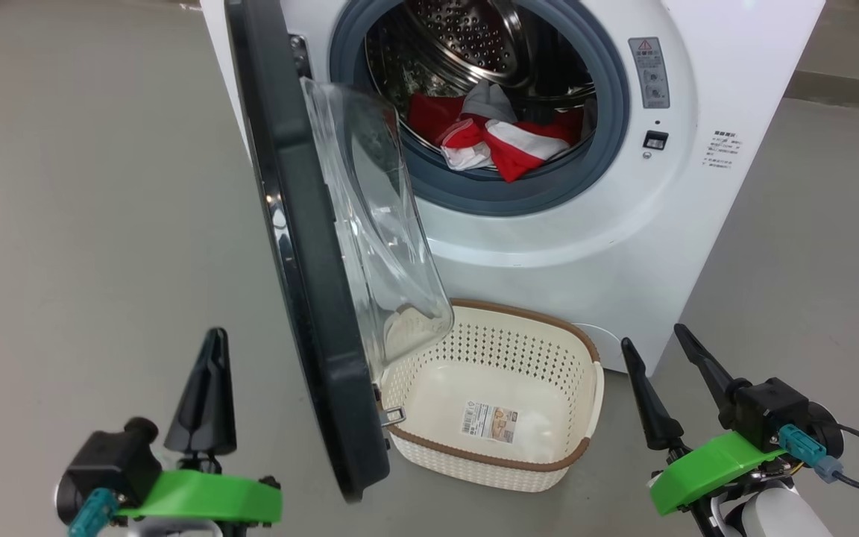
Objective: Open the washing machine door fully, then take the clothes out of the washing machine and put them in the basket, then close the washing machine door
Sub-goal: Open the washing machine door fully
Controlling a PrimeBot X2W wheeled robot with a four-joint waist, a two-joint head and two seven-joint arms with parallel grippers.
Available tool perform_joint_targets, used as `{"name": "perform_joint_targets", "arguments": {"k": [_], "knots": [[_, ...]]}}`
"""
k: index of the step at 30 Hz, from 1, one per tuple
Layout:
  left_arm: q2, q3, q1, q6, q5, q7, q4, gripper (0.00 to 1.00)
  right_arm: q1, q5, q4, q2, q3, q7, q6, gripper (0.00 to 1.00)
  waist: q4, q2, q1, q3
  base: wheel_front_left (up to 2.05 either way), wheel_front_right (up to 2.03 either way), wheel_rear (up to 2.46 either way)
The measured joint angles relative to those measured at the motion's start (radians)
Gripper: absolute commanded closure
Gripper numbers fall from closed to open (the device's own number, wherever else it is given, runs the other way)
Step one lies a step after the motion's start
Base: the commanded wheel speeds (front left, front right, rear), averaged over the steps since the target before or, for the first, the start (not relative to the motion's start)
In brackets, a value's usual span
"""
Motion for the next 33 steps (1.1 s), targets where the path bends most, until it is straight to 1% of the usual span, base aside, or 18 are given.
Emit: {"name": "perform_joint_targets", "arguments": {"k": [6, 12, 16, 17, 20, 24, 25, 30, 33], "knots": [[0.0, -0.01, -0.045, 0.03, 0.013, 0.0, -0.114, 1.0, 0.001, 0.0, 0.001, 0.0, 0.0, 0.0, 0.0, 0.0, -0.006, 0.0, -0.0001, -0.004, 0.0, 0.0, 0.0], [0.001, -0.026, -0.087, 0.048, 0.013, 0.0, -0.25, 1.0, 0.001, 0.007, 0.002, 0.0, 0.004, 0.0, 0.0, 0.0, -0.012, 0.0, 0.0, -0.004, 0.0, 0.0, 0.0], [0.001, -0.076, -0.106, 0.044, 0.009, 0.0, -0.345, 1.0, 0.002, 0.01, 0.006, 0.0, 0.005, 0.0, 0.0, 0.0, -0.016, 0.0, 0.0, -0.002, 0.0, 0.0, 0.0], [0.001, -0.091, -0.109, 0.037, 0.005, 0.0, -0.36, 1.0, 0.002, 0.01, 0.007, 0.0, 0.005, 0.0, 0.0, 0.0, -0.017, 0.0, -0.0001, -0.001, 0.0, 0.0, 0.0], [0.002, -0.153, -0.116, 0.036, -0.012, 0.011, -0.395, 1.0, 0.001, 0.01, 0.007, 0.0, 0.005, 0.0, 0.0, 0.0, -0.018, 0.0, -0.0001, 0.003, 0.0, 0.0, 0.0], [0.003, -0.248, -0.117, 0.023, -0.038, 0.045, -0.397, 1.0, 0.001, 0.01, 0.007, 0.0, 0.007, 0.0, 0.0, 0.0, -0.02, 0.0, -0.0001, 0.011, 0.0, 0.0, 0.0], [0.003, -0.27, -0.117, 0.012, -0.037, 0.058, -0.388, 1.0, 0.001, 0.01, 0.007, 0.0, 0.007, 0.0, 0.0, 0.0, -0.021, 0.0, -0.0001, 0.013, 0.0, 0.0, 0.0], [0.006, -0.343, -0.116, -0.008, -0.041, 0.104, -0.302, 1.0, -0.003, 0.01, 0.013, 0.0, 0.018, 0.0, 0.0, 0.0, -0.029, 0.0, -0.0001, 0.025, 0.0, 0.0, 0.0], [0.007, -0.368, -0.113, -0.014, -0.048, 0.129, -0.24, 1.0, -0.007, 0.01, 0.018, 0.0, 0.025, 0.0, 0.0, 0.0, -0.034, 0.0, -0.0001, 0.034, 0.0, 0.0, 0.0]]}}
